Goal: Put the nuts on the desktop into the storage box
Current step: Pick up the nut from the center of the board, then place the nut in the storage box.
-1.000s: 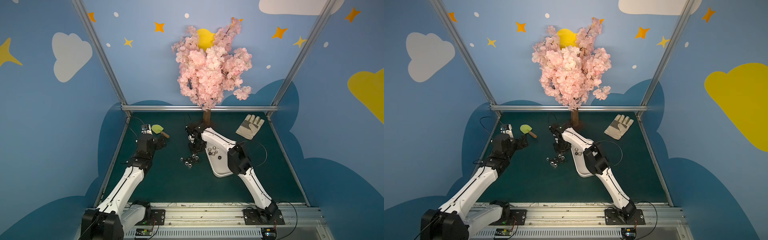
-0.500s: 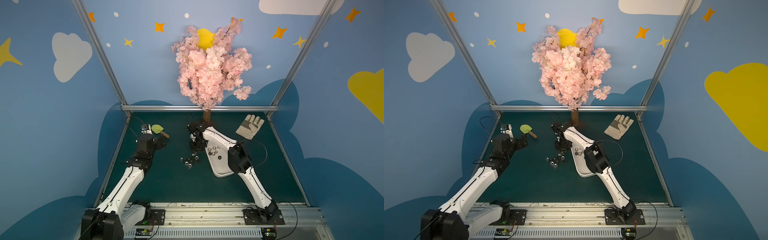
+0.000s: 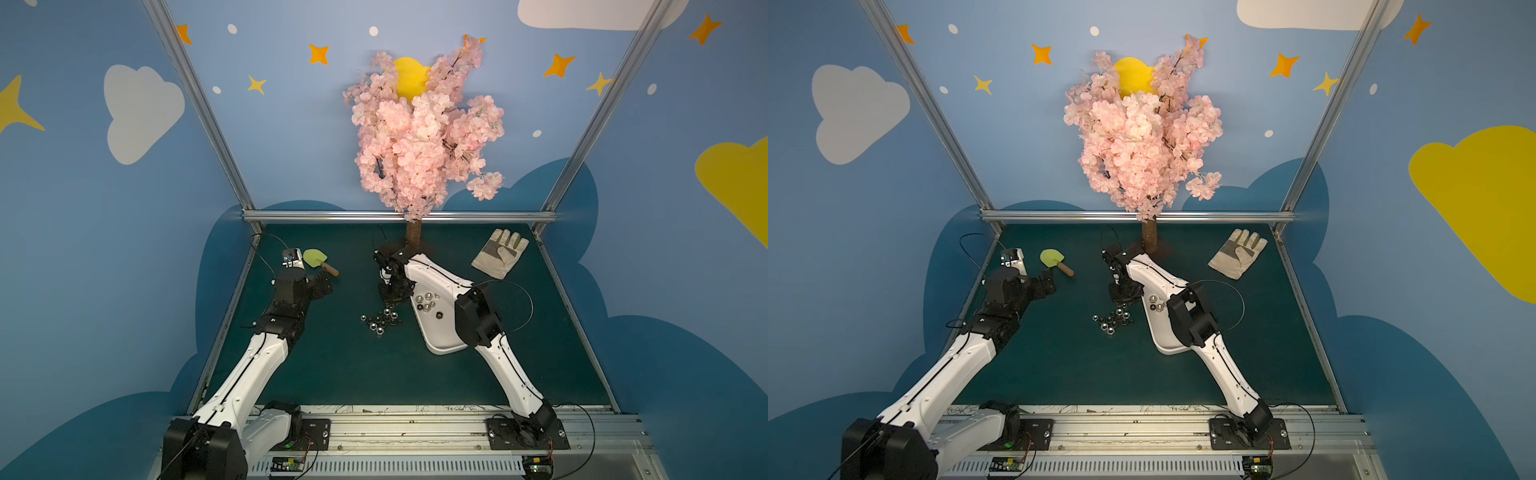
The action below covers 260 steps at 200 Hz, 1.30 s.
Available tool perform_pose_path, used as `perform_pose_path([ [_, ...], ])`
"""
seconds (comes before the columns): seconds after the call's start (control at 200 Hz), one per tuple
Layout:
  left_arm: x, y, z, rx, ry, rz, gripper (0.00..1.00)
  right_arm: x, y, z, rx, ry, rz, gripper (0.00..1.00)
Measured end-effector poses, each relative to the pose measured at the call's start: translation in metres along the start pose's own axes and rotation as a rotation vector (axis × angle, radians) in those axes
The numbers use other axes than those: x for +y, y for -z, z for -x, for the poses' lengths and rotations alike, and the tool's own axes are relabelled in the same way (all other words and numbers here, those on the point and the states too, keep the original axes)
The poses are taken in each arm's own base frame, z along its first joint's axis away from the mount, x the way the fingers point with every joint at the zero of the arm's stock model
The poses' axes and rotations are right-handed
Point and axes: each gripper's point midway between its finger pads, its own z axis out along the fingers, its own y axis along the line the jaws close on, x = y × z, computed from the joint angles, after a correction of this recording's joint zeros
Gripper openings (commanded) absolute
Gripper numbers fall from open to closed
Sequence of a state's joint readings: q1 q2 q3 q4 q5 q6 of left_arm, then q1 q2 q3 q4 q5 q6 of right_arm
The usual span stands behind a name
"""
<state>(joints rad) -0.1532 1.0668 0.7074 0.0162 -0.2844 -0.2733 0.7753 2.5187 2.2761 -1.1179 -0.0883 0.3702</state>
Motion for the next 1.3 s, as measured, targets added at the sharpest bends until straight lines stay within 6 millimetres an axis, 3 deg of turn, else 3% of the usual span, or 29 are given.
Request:
perform_pose_path([
  [0.13, 0.000, 0.000, 0.000, 0.000, 0.000, 0.000, 1.00, 0.000, -0.001, 0.000, -0.005, 0.013, -0.023, 0.25],
  [0.295, 0.000, 0.000, 0.000, 0.000, 0.000, 0.001, 1.00, 0.000, 0.000, 0.001, -0.016, 0.030, -0.050, 0.17],
  [0.571, 0.000, 0.000, 0.000, 0.000, 0.000, 0.001, 1.00, 0.006, 0.005, 0.000, -0.035, 0.078, -0.058, 0.15],
  [0.696, 0.000, 0.000, 0.000, -0.002, -0.001, 0.002, 1.00, 0.013, 0.035, 0.008, -0.102, 0.097, -0.031, 0.15],
  [0.831, 0.000, 0.001, 0.001, -0.004, -0.001, 0.001, 1.00, 0.014, 0.101, 0.021, -0.243, 0.100, 0.005, 0.15],
  [0.936, 0.000, 0.002, 0.002, -0.008, -0.003, 0.001, 1.00, -0.015, 0.151, 0.022, -0.339, 0.064, -0.007, 0.14],
  [1.037, 0.000, 0.004, 0.005, -0.016, -0.005, 0.001, 1.00, -0.062, 0.171, 0.012, -0.364, -0.007, -0.052, 0.14],
  [1.102, 0.000, 0.005, 0.005, -0.020, -0.004, 0.001, 1.00, -0.092, 0.165, -0.001, -0.337, -0.056, -0.084, 0.14],
  [1.182, 0.000, 0.005, 0.005, -0.018, -0.004, 0.000, 1.00, -0.128, 0.143, -0.020, -0.267, -0.114, -0.133, 0.14],
  [1.302, 0.000, 0.004, 0.004, -0.015, -0.005, 0.000, 1.00, -0.153, 0.106, -0.051, -0.145, -0.150, -0.166, 0.14],
])
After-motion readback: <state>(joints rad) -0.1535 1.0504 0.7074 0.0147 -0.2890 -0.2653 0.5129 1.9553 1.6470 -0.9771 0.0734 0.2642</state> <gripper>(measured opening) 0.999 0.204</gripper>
